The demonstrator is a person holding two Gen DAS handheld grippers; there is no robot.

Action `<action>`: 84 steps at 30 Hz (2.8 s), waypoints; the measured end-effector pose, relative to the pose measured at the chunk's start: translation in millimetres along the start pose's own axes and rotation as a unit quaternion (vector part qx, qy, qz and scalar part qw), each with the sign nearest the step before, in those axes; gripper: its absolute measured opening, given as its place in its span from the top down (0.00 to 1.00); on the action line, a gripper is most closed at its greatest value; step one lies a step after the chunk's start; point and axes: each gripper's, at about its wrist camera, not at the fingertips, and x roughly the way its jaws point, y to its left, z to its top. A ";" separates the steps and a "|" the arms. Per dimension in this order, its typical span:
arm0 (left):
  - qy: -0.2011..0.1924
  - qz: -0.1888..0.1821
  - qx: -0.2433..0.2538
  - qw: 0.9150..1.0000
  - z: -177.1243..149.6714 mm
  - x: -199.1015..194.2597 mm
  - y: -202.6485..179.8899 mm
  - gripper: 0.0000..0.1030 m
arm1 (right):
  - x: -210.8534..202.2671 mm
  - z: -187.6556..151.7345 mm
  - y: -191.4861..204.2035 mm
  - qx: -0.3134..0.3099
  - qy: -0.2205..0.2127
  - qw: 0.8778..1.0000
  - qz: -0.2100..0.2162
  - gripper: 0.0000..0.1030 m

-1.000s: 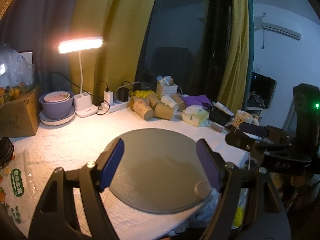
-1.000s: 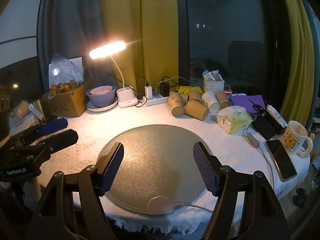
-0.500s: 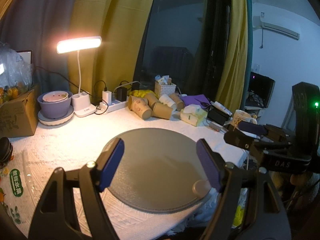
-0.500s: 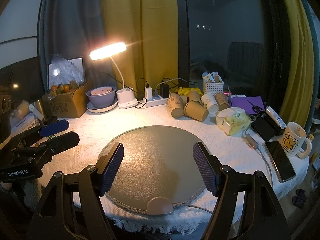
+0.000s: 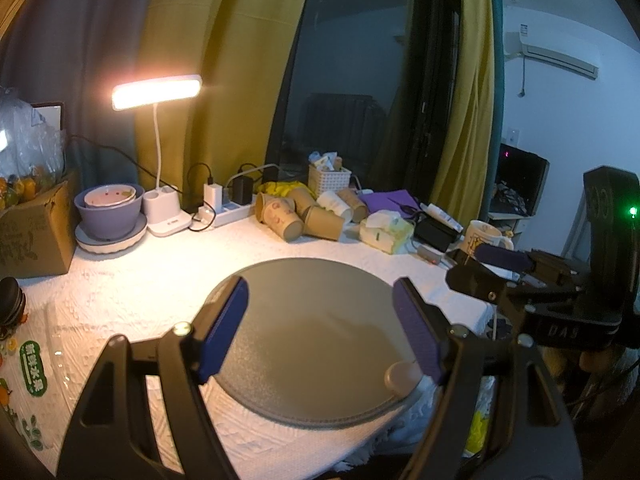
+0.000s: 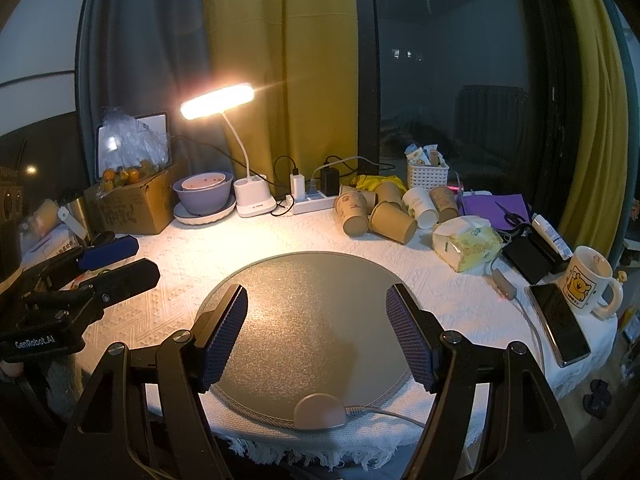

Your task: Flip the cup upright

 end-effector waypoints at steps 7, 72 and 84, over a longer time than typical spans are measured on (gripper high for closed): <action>-0.002 -0.003 0.001 1.000 3.9 -0.2 1.5 0.27 | -3.4 3.4 0.2 -0.001 -0.001 1.000 0.000 0.27; 0.054 -0.004 0.008 0.998 14.2 79.5 21.6 0.27 | 67.8 24.1 -22.4 0.002 0.038 0.999 -0.007 0.27; 0.079 0.001 0.010 0.997 39.1 135.6 30.7 0.27 | 114.5 48.7 -49.3 0.002 0.049 0.999 -0.001 0.27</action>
